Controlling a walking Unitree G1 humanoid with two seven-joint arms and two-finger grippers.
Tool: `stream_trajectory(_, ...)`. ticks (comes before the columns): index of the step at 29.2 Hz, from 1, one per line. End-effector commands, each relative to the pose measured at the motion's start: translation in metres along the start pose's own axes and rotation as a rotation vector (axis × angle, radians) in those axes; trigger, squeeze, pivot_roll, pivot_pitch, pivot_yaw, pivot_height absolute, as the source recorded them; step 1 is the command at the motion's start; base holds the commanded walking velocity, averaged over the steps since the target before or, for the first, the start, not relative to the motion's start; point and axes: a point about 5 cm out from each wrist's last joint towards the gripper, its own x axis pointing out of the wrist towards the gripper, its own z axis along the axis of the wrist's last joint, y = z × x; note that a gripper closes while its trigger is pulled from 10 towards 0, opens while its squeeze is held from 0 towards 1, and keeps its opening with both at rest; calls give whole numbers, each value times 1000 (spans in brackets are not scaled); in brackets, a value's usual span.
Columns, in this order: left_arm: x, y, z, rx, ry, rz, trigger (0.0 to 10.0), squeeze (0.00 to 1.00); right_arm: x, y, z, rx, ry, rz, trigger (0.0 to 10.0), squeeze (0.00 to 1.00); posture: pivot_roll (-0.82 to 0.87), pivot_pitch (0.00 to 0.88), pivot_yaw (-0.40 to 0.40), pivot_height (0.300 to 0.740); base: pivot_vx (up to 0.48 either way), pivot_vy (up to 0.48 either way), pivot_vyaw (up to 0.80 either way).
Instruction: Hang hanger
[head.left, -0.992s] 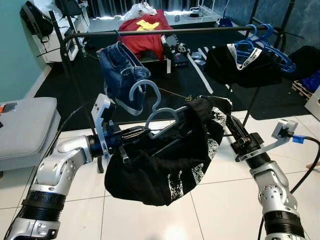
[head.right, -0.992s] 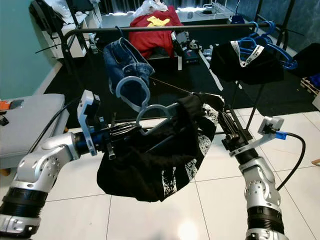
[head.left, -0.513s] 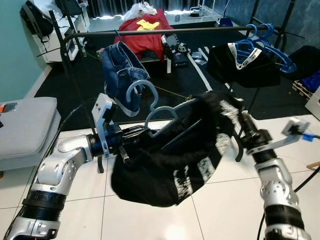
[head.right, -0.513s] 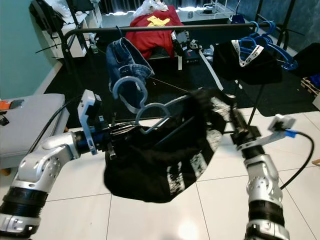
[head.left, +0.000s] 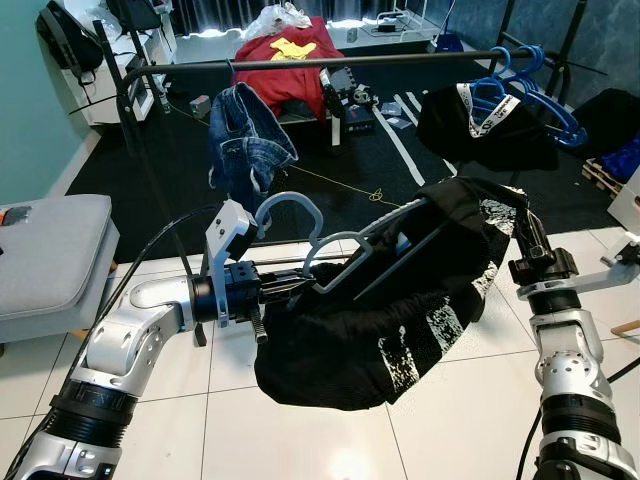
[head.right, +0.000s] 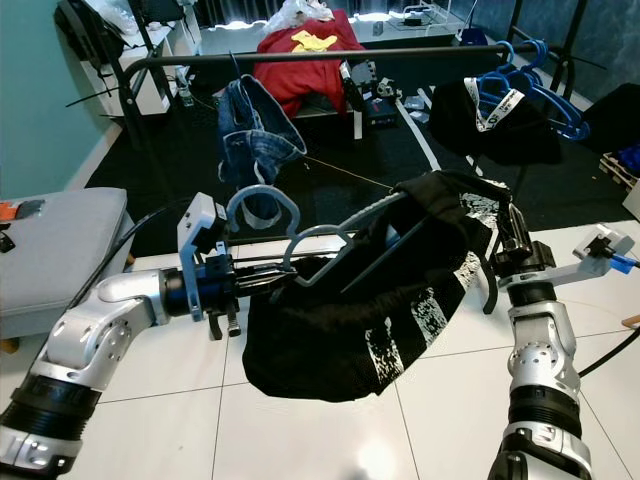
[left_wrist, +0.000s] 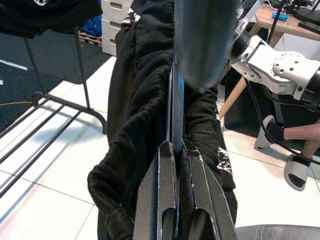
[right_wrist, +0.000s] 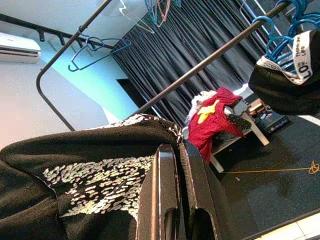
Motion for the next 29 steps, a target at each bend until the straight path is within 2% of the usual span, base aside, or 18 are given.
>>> stream_trajectory(1, -20, 8, -10, 2, 75, 62, 0, 0, -7, -14, 25, -45, -138, -106, 1882, 0, 51, 85, 63, 740, 0, 0, 0)
stream_trajectory(3, -20, 9, -9, 6, 76, 62, 0, 0, -6, -12, 22, -45, -123, -94, 1882, 0, 51, 85, 63, 740, 0, 0, 0)
stream_trajectory(4, -19, 9, -8, 12, 73, 65, 0, 0, -5, -8, 16, -44, -94, -65, 10000, 0, 52, 88, 63, 740, 0, 0, 0)
stream_trajectory(6, -19, 10, -7, 19, 69, 70, 0, 0, -4, -1, 8, -48, -60, -25, 10000, 0, 51, 90, 64, 740, 0, 0, 0)
stream_trajectory(7, -18, 10, -7, 27, 69, 76, 0, 0, -3, 7, 0, -41, -16, 41, 10000, 0, 51, 91, 64, 740, 0, 0, 0)
stream_trajectory(8, -17, 11, -6, 37, 72, 91, 0, 0, -3, 17, -10, -37, 36, 114, 10000, 690, 50, 91, 63, 740, 0, 0, 0)
stream_trajectory(9, -16, 12, -6, 45, 75, 102, 0, 0, -4, 25, -17, -36, 75, 167, 10000, 1000, 50, 91, 63, 740, 0, 0, 0)
stream_trajectory(12, -15, 14, -6, 57, 85, 127, 0, 0, -4, 30, -23, -48, 106, 200, 10000, 1000, 49, 91, 61, 740, 0, 0, 0)
stream_trajectory(13, -14, 16, -6, 70, 95, 153, 0, 0, -3, 32, -27, -91, 124, 193, 10000, 1000, 50, 91, 60, 740, 0, 0, 0)
stream_trajectory(14, -14, 18, -6, 79, 105, 168, 0, 0, -2, 30, -28, -134, 121, 172, 10000, 553, 51, 91, 59, 740, 0, 0, 0)
stream_trajectory(17, -13, 18, -6, 84, 110, 177, 0, 0, -2, 29, -28, -163, 116, 156, 10000, 553, 51, 91, 59, 740, 0, 0, 0)
stream_trajectory(18, -14, 19, -7, 108, 137, 181, 0, 0, 0, 23, -21, -207, 75, 94, 10000, 0, 51, 92, 57, 740, 0, 0, 0)
stream_trajectory(20, -14, 19, -7, 127, 159, 181, 0, 0, 2, 20, -15, -231, 44, 55, 10000, 0, 50, 93, 57, 740, 0, 0, 0)
stream_trajectory(24, -15, 18, -8, 157, 183, 179, 0, 0, 3, 20, -15, -234, 69, 56, 10000, 0, 49, 93, 58, 740, 0, 0, 0)
stream_trajectory(26, -10, 15, -7, 202, 174, 164, 0, 0, -8, 34, -48, -297, 402, 246, 10000, 0, 46, 95, 60, 740, 0, 0, 0)
stream_trajectory(27, -8, 13, -6, 213, 161, 157, 0, 0, -17, 40, -61, -319, 524, 326, 10000, 0, 46, 95, 60, 740, 0, 0, 0)
stream_trajectory(28, -6, 11, -5, 220, 149, 150, 0, 0, -23, 45, -69, -325, 590, 380, 10000, 0, 49, 95, 58, 740, 0, 0, 0)
stream_trajectory(29, -6, 11, -5, 220, 149, 150, 0, 0, -23, 45, -69, -325, 590, 380, 10000, 0, 49, 95, 58, 740, 0, 0, 0)
